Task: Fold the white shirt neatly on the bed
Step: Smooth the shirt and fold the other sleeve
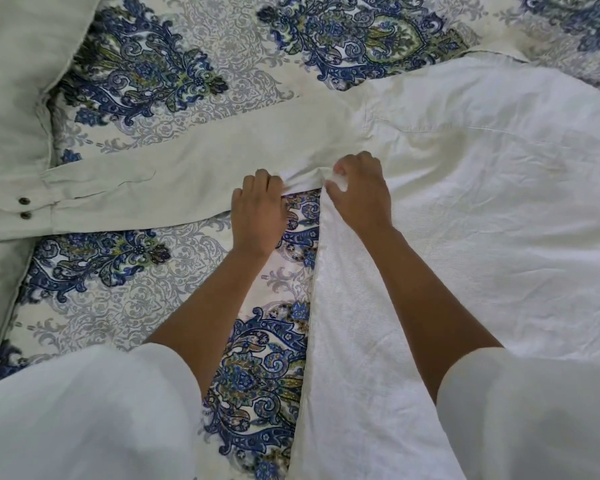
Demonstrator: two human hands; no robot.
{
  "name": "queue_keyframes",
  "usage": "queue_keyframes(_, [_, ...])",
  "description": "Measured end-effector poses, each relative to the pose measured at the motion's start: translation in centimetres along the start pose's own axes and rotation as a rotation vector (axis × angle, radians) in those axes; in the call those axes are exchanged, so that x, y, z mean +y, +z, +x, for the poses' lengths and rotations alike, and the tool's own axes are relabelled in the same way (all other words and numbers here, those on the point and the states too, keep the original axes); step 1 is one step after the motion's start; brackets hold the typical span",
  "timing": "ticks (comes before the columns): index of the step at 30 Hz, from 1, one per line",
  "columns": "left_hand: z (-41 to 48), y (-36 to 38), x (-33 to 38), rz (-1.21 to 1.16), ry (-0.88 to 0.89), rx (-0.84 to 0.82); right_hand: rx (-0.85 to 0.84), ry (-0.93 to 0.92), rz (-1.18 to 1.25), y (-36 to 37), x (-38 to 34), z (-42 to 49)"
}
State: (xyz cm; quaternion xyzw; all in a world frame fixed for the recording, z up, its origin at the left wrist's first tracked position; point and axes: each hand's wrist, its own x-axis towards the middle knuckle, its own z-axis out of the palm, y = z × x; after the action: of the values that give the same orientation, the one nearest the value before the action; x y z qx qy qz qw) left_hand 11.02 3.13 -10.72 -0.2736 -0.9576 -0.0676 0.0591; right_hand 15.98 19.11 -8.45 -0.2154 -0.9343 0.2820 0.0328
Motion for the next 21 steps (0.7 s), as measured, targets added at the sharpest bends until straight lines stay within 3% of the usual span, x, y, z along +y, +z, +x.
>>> queue_keyframes(3, [-0.1, -0.2, -2.3, 0.171, 0.117, 0.014, -0.050, -0.134, -0.255, 0.6, -0.5, 1.2])
queue_keyframes(7, [-0.6, -0.6, -5.4, 0.249, 0.196, -0.007, -0.074, -0.144, -0.374, 1.1, -1.2, 1.9])
queue_keyframes(15, [0.7, -1.9, -11.1, 0.194, 0.209, 0.042, 0.158, -0.216, -0.289, 2.6, -0.9, 0.0])
queue_keyframes(21, [0.4, -2.1, -12.2, 0.180, 0.426, 0.058, 0.184, -0.376, -0.451, 2.9, -2.1, -0.4])
